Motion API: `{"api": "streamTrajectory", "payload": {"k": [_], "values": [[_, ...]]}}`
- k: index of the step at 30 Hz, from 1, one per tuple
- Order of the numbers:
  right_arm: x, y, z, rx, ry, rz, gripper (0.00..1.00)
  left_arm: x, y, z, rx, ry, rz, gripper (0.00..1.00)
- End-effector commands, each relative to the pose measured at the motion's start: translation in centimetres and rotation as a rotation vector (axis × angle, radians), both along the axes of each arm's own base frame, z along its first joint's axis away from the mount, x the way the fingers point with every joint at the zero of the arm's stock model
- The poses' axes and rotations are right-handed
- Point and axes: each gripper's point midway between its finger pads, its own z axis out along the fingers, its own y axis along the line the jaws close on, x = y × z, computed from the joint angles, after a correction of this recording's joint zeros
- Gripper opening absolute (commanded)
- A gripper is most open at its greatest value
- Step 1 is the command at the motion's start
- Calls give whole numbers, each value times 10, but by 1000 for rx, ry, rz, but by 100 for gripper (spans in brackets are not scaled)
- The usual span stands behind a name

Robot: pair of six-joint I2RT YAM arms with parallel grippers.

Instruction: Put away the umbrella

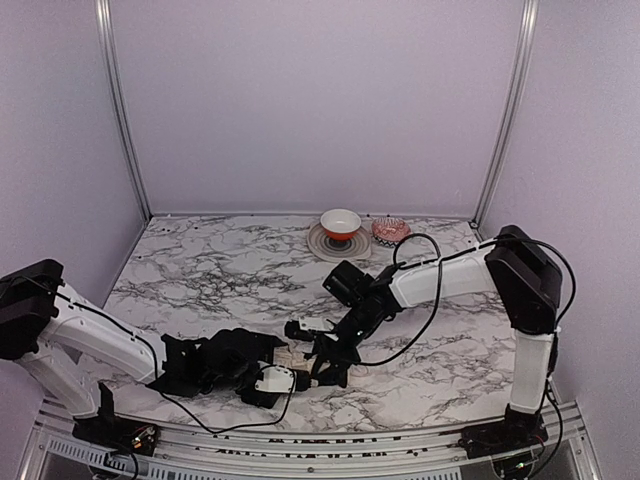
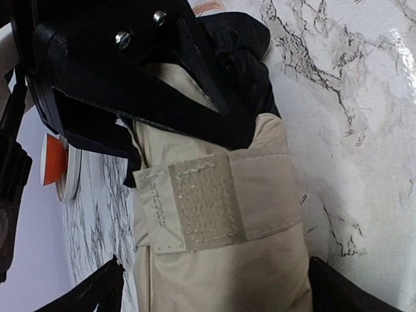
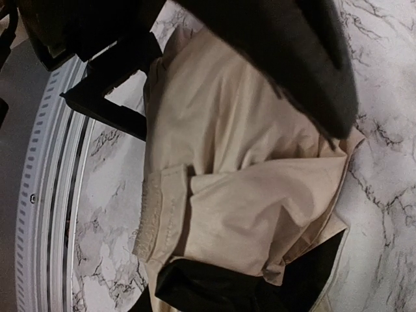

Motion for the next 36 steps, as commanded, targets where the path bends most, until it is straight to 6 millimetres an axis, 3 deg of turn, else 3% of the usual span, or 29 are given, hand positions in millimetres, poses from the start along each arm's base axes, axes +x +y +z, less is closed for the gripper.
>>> {"api": "streamTrajectory", "payload": {"k": [1,7,10,15,16,21,26,29,33,36], "values": [[-32,-34,-33,-181,176,18,20,18,0,-5,63,-7,61,95],[-10,-24,-18,-108,185,-40,22,-15,6,-39,236,305,21,76],[-2,-18,-8,-64,176,-49,24,-23,9,-49,275,361,13,57],[-1,-14,3,-32,167,-46,31,-27,14,-59,316,403,28,32],[11,-19,6,-21,163,-78,33,-28,15,-60,318,415,32,27],[31,-26,25,29,140,-157,48,-25,16,-62,302,452,74,1],[56,-35,54,106,49,-241,60,-11,17,-63,264,485,169,0],[70,-39,85,189,-60,-291,64,6,15,-57,179,526,278,0],[84,-47,126,331,-244,-367,68,31,9,-31,-10,555,391,0],[84,-56,143,414,-334,-424,70,49,6,-3,-164,526,451,0]]}}
